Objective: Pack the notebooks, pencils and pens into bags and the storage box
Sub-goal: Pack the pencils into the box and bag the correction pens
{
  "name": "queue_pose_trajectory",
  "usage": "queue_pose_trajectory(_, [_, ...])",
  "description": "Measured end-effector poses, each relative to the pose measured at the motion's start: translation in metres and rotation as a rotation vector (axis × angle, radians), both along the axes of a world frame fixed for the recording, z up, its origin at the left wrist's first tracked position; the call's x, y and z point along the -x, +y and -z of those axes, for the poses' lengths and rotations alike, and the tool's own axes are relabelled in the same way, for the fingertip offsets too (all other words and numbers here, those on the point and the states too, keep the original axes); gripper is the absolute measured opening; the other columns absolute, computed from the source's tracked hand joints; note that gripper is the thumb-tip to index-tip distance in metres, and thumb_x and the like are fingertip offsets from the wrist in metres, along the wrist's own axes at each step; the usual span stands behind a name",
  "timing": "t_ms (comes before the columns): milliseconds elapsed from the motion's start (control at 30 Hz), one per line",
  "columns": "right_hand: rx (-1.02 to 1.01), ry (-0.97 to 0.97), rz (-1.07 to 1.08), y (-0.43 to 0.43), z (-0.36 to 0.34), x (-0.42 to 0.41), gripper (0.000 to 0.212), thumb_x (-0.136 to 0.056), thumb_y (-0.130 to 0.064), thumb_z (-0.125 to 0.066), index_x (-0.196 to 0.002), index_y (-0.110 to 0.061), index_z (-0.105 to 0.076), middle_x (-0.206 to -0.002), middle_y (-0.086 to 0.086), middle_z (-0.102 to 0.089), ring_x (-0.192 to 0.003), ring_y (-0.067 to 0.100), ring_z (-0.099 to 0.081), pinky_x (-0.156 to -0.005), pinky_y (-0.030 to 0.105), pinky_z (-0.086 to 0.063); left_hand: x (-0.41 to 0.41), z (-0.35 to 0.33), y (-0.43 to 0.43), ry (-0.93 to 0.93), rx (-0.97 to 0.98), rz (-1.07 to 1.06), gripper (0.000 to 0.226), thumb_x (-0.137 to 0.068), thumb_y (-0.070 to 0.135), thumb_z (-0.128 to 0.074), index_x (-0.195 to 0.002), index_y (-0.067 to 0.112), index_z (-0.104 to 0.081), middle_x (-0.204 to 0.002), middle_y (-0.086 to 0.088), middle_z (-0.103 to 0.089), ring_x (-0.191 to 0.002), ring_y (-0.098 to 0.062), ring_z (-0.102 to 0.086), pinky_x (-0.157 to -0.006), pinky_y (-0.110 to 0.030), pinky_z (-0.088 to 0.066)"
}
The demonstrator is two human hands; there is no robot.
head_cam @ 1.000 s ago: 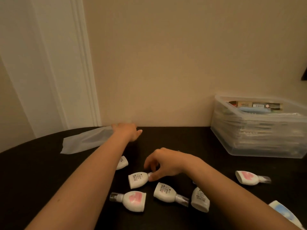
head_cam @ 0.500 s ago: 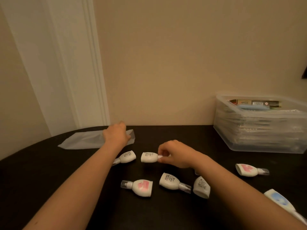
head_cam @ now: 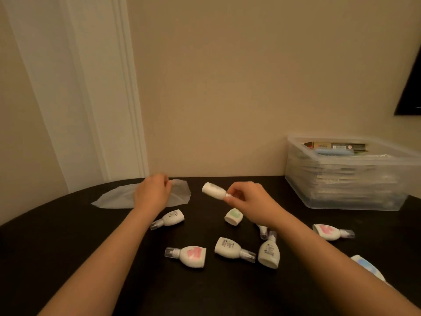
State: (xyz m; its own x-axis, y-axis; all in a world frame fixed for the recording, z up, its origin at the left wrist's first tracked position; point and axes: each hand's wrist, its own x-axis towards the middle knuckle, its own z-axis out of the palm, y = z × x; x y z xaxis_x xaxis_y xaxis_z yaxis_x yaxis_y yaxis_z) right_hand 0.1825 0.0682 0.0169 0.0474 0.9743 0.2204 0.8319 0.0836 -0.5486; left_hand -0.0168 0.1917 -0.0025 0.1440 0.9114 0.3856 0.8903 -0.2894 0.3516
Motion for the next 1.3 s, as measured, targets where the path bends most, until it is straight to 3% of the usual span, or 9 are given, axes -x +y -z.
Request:
queue_pose_trajectory(367, [0.043,0.021,-0.005,-0.016,-0.014,0.072,0.02,-0.091,-0.027,-0.061,-0.094,-0.009,-0.071,-0.076,0.005,-0.064,-0.058,0.01,-0.053,-0.053,0.021,-0.044,0.019,-0.024,-0.09,-0.156,-0.113,0.192,0.009,-0.096,0.029,-0.047,-0.092,0.022,-0.052,-0.085,0.005,-0.055,-0.077,-0.01,-0.054,-0.068,-0.028,-0.045])
queue_pose_trajectory(600, [-0.048,0.146,0.072,0.005,-0.015,0.103,0.021,-0.09,-0.012,-0.055,-0.096,0.003,-0.068,-0.092,0.019,-0.068,-0.086,0.032,-0.065,-0.078,0.046,-0.055,0.023,-0.036,-0.086,-0.264,-0.12,0.304,0.016,-0.096,0.023,-0.049,-0.086,0.012,-0.057,-0.077,-0.001,-0.055,-0.075,-0.018,-0.053,-0.068,-0.034,-0.046])
queue_pose_trajectory(700, [-0.043,0.38,-0.051,0.003,-0.017,0.104,0.027,-0.094,-0.008,-0.049,-0.117,-0.005,-0.064,-0.1,0.01,-0.069,-0.089,0.017,-0.067,-0.084,0.029,-0.055,0.032,-0.036,-0.081,-0.31,-0.127,0.28,0.016,-0.096,0.022,-0.049,-0.082,0.015,-0.053,-0.072,0.002,-0.052,-0.067,-0.011,-0.049,-0.057,-0.023,-0.038])
queue_pose_trajectory(800, [-0.144,0.485,-0.056,0.0,-0.013,0.098,0.025,-0.094,-0.008,-0.049,-0.112,-0.013,-0.065,-0.094,0.001,-0.068,-0.082,0.008,-0.065,-0.078,0.022,-0.053,0.039,-0.035,-0.074,-0.338,-0.133,0.234,0.015,-0.097,0.023,-0.048,-0.084,0.015,-0.053,-0.073,0.003,-0.052,-0.066,-0.009,-0.049,-0.056,-0.021,-0.036])
queue_pose_trajectory(900, [-0.12,0.309,0.053,-0.001,-0.005,0.086,0.015,-0.092,-0.013,-0.052,-0.097,-0.02,-0.064,-0.092,0.0,-0.066,-0.085,0.015,-0.063,-0.077,0.03,-0.053,0.046,-0.035,-0.067,-0.406,-0.123,0.197,0.015,-0.097,0.024,-0.046,-0.088,0.016,-0.052,-0.077,0.0,-0.055,-0.07,-0.012,-0.055,-0.059,-0.023,-0.042])
queue_pose_trajectory(967, [0.109,0.055,-0.018,-0.004,-0.003,0.081,0.011,-0.091,-0.022,-0.058,-0.1,-0.019,-0.064,-0.1,0.0,-0.065,-0.091,0.014,-0.062,-0.083,0.031,-0.053,0.05,-0.035,-0.064,-0.41,-0.079,0.183,0.015,-0.097,0.025,-0.047,-0.088,0.015,-0.053,-0.079,-0.004,-0.059,-0.07,-0.017,-0.057,-0.063,-0.029,-0.048])
queue_pose_trajectory(1067, [0.428,-0.25,-0.17,-0.007,0.003,0.09,0.031,-0.087,-0.031,-0.065,-0.113,-0.015,-0.062,-0.113,0.002,-0.063,-0.102,0.016,-0.06,-0.091,0.032,-0.05,0.055,-0.038,-0.064,-0.377,0.046,0.214,0.013,-0.094,0.026,-0.053,-0.085,0.016,-0.054,-0.076,-0.006,-0.061,-0.068,-0.017,-0.059,-0.067,-0.033,-0.052])
queue_pose_trajectory(1167, [0.459,-0.383,-0.211,-0.006,0.015,0.106,0.04,-0.086,-0.029,-0.066,-0.122,-0.015,-0.057,-0.12,0.005,-0.059,-0.106,0.021,-0.057,-0.092,0.035,-0.049,0.055,-0.041,-0.069,-0.331,0.124,0.277,0.014,-0.091,0.027,-0.059,-0.081,0.017,-0.055,-0.074,-0.003,-0.06,-0.065,-0.013,-0.056,-0.059,-0.025,-0.045])
queue_pose_trajectory(1300, [0.426,-0.447,-0.233,-0.005,0.017,0.105,0.028,-0.089,-0.023,-0.061,-0.116,-0.016,-0.057,-0.114,0.006,-0.058,-0.103,0.022,-0.056,-0.088,0.033,-0.048,0.053,-0.04,-0.074,-0.174,0.173,0.312,0.019,-0.088,0.031,-0.061,-0.077,0.019,-0.053,-0.073,0.001,-0.055,-0.066,-0.011,-0.05,-0.062,-0.025,-0.041])
